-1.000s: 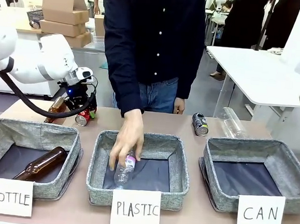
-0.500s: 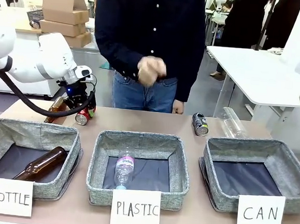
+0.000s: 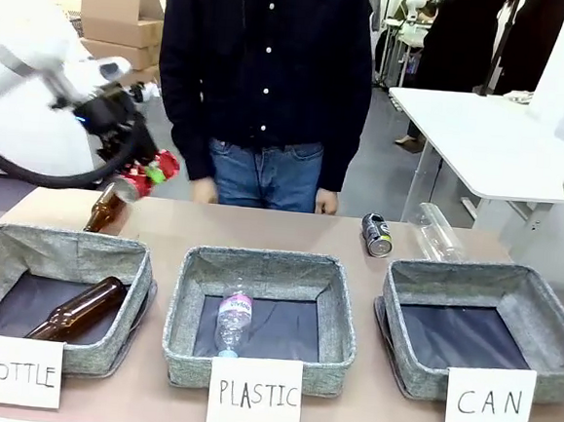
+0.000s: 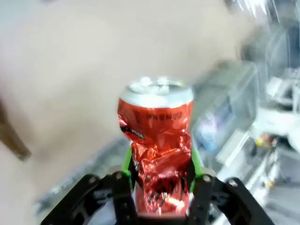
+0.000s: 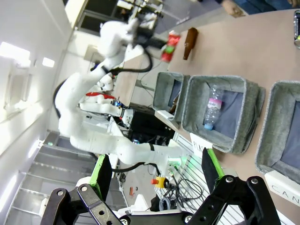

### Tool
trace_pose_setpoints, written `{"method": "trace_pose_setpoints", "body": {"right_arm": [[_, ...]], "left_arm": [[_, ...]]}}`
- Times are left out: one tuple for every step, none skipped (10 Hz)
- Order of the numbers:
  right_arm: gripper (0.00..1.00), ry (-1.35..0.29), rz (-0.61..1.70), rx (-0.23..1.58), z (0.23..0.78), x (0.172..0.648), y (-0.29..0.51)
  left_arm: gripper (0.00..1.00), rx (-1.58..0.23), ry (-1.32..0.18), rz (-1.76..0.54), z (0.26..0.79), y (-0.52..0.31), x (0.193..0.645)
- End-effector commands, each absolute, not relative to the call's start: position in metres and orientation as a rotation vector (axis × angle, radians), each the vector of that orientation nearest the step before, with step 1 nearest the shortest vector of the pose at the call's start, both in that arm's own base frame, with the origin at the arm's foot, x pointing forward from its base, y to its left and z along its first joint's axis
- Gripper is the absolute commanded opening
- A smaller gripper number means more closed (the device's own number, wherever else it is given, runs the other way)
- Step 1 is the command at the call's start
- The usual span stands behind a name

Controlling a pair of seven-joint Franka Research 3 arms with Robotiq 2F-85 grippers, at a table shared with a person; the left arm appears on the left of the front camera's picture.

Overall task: Sort the can waste into the basket.
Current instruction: Pick up the can waste from the table and place it in the right Fabric basket.

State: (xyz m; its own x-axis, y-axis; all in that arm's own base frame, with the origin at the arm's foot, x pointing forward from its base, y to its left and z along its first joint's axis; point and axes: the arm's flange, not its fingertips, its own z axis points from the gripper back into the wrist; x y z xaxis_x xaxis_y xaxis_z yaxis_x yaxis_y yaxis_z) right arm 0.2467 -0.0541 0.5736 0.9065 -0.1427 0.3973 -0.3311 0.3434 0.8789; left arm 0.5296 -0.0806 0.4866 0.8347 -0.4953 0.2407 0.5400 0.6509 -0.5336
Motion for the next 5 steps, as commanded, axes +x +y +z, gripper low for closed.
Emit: {"method": "trace_pose_setpoints", "body": {"right_arm": [[1.00, -0.472, 0.148, 1.243, 0.575, 0.249, -0.054], [1.00, -0.472, 0.148, 1.243, 0.575, 0.249, -0.054], [1.00, -0.472, 0.148, 1.243, 0.575, 0.249, -0.054], [1.00, -0.472, 0.148, 1.243, 0.575, 0.249, -0.054], [1.00, -0.472, 0.148, 1.243, 0.575, 0.249, -0.054]], "left_arm": [[0.00, -0.733, -0.141, -1.056, 0.530, -0.031, 0.367], [0.00, -0.724, -0.199, -1.139, 0.522, -0.026, 0.333], [0.00, -0.739, -0.206, -1.176, 0.511, -0.023, 0.317], [0.00, -0.675, -0.238, -1.045, 0.498, -0.017, 0.315], [0.00, -0.728, -0.155, -1.077, 0.527, -0.037, 0.350]]}}
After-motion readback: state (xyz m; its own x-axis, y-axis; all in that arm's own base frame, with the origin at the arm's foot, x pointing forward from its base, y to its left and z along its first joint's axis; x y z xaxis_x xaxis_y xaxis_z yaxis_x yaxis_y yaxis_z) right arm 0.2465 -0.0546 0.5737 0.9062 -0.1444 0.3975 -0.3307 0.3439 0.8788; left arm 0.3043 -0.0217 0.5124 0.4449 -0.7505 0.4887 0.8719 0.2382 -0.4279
